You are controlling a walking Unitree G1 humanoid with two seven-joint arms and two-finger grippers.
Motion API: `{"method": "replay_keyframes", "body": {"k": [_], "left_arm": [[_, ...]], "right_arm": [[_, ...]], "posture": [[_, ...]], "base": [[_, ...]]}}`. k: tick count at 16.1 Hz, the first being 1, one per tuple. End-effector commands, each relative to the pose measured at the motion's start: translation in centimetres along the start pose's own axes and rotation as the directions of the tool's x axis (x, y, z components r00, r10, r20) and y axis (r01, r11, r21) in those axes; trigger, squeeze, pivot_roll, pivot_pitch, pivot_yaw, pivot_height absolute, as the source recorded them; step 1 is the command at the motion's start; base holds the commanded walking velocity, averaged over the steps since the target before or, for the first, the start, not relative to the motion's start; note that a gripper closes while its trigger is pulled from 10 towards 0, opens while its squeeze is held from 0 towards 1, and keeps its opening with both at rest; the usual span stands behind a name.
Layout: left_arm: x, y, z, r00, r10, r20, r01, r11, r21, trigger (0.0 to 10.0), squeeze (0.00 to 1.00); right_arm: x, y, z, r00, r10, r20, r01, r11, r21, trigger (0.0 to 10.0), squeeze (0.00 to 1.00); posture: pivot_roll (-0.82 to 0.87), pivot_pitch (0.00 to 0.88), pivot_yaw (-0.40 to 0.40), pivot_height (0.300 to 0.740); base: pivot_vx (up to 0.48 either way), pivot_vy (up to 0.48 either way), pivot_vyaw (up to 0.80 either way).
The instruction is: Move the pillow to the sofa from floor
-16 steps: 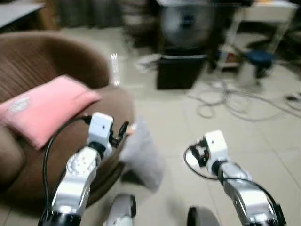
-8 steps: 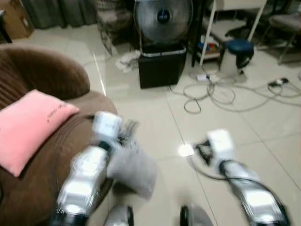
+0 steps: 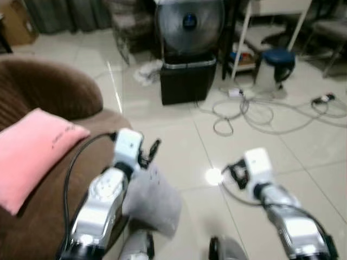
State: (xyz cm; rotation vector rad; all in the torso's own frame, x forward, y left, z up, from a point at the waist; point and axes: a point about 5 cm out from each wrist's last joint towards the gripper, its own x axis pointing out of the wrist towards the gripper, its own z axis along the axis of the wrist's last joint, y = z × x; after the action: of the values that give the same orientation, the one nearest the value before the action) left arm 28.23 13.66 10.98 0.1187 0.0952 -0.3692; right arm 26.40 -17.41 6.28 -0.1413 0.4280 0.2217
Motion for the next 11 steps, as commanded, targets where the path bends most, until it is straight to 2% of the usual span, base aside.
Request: {"method": "replay_keyframes", "body": {"k": [1, 9, 11], "left_arm": [[-0.3, 0.97, -0.38, 0.999, 0.036, -0.024, -0.035, 0.999, 0.015, 10.0, 0.0], [-0.39, 1.04, -0.62, 0.998, 0.046, -0.035, -0.045, 0.999, 0.021, 10.0, 0.0], [-0.44, 0.97, -0.68, 0.998, 0.043, -0.036, -0.042, 0.999, 0.02, 10.0, 0.0]], "right_arm": [[0.23, 0.69, 0.33, 1.0, 0.022, 0.012, -0.022, 1.0, -0.001, 10.0, 0.0], [0.22, 0.72, 0.08, 0.999, 0.034, -0.002, -0.034, 0.999, -0.009, 10.0, 0.0], [0.18, 0.78, -0.04, 0.999, 0.037, -0.007, -0.037, 0.999, -0.007, 10.0, 0.0]], "posture": [[0.01, 0.0, 0.024, 0.639], [0.01, 0.0, 0.017, 0.639], [0.01, 0.0, 0.017, 0.626]], "base": [[0.0, 0.0, 0.0], [0.0, 0.0, 0.0], [0.0, 0.0, 0.0]]}}
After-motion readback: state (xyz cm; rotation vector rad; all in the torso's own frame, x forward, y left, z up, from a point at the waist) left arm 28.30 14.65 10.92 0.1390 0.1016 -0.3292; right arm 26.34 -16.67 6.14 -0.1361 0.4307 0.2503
